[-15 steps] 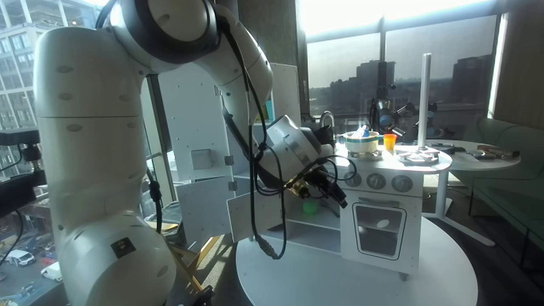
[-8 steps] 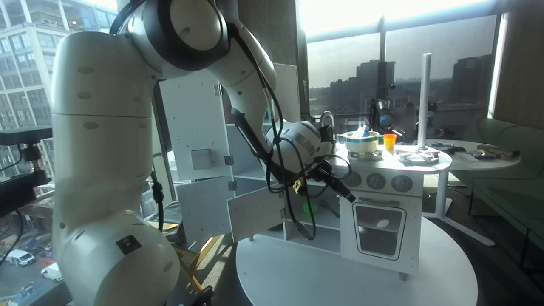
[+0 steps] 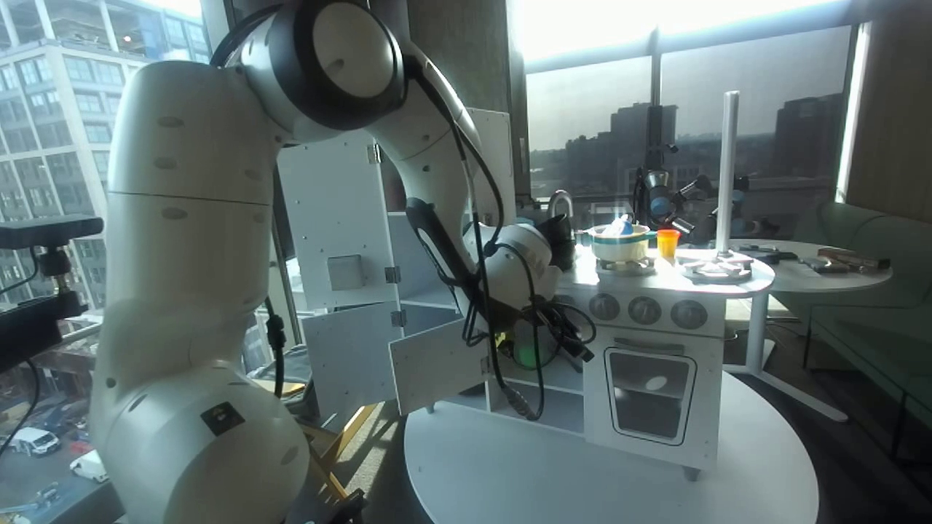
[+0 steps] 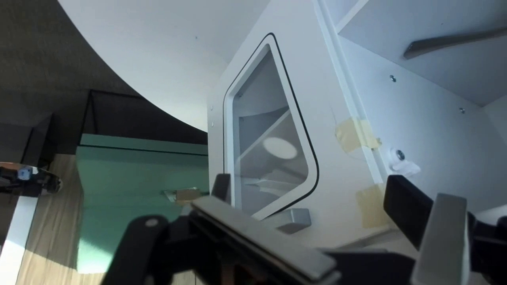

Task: Open the cabinet doors and the oven door.

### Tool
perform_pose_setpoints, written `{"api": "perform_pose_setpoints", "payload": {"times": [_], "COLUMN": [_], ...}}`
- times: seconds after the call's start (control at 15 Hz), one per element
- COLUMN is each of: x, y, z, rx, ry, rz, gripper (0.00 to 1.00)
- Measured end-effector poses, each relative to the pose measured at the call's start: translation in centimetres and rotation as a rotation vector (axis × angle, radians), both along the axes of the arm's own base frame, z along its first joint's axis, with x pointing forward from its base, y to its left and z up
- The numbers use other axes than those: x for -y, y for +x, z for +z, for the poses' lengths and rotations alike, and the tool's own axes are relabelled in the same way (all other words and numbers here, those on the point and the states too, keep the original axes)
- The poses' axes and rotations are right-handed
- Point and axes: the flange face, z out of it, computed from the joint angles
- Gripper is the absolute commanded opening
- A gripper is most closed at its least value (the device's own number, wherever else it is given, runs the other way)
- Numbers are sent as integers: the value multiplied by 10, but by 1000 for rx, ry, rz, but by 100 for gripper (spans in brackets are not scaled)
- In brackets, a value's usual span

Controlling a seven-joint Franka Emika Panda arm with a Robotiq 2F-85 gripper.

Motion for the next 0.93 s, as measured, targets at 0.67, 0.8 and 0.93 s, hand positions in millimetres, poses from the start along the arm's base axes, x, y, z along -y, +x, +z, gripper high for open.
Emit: {"api": "perform_pose_setpoints", "payload": {"times": [0.67, 0.8, 0.93], "x": [7, 9, 12], "y": [-8, -8, -8], "z": [-9, -21, -30], "rx": [99, 89, 81], "ry": [45, 24, 1], "rz": [117, 112, 99], "gripper": [100, 100, 100]}}
